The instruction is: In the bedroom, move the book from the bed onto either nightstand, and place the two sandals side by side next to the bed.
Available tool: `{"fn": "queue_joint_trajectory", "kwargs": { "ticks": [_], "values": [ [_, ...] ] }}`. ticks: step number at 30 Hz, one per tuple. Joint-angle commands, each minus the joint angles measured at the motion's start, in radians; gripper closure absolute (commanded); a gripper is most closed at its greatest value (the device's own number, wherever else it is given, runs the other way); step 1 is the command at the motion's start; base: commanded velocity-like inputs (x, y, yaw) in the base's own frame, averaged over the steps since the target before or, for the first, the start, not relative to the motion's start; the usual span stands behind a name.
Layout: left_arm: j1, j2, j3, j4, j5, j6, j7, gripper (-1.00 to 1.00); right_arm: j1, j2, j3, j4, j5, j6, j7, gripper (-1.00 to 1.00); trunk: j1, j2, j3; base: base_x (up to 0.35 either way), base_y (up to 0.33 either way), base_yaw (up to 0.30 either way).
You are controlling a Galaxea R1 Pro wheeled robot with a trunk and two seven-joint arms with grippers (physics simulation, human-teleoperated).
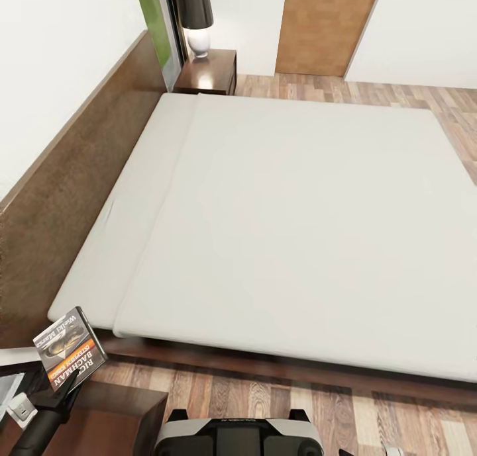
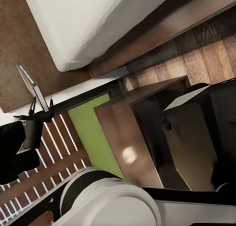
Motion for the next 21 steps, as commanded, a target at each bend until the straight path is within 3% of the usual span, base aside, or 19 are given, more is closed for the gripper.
{"fn": "queue_joint_trajectory", "kwargs": {
  "ticks": [1,21],
  "values": [
    [0.0,0.0,0.0,0.0,0.004,0.009,-0.001,1.0,0.0,-0.001,0.005,0.0,-0.01,0.009,0.001,-1.0,-0.004,0.007,0.003,0.0,0.0,0.0],
    [0.0,0.0,0.0,0.0,0.004,0.008,-0.001,1.0,0.0,-0.001,0.005,0.0,-0.01,0.009,0.001,-1.0,-0.08,0.147,0.065,0.0,0.0,0.0]
  ]
}}
